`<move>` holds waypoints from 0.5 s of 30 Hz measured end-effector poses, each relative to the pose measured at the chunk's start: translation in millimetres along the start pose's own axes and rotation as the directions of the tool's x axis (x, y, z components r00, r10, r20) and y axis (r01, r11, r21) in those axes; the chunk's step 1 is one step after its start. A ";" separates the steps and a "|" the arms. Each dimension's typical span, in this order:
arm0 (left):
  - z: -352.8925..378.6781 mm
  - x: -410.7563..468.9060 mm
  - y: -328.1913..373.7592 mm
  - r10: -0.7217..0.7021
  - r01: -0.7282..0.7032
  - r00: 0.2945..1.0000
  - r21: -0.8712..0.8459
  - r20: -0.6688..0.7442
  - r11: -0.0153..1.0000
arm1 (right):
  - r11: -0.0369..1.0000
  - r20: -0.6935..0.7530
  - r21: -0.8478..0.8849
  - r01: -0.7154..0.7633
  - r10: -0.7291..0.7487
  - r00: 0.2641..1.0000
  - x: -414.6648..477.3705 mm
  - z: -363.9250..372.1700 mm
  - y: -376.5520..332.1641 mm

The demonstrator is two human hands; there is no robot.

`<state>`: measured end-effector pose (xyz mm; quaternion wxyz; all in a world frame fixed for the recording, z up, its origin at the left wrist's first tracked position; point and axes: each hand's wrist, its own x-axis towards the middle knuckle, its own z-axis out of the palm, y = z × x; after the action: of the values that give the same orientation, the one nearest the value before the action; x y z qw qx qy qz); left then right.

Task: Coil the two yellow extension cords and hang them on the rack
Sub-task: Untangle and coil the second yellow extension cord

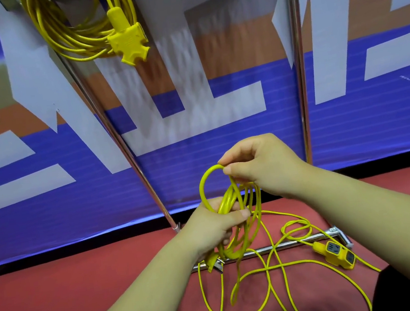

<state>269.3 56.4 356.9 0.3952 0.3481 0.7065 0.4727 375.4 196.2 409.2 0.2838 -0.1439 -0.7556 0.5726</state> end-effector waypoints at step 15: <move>-49.3 -29.0 55.6 0.170 -0.308 0.941 -0.533 -0.292 0.788 | 0.968 0.326 -0.155 -0.196 0.237 0.915 -16.9 -5.2 59.3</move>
<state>245.0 29.1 427.9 0.3339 0.2440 0.5223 0.7458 385.6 209.1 349.5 0.0740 -0.1419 -0.8055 0.5706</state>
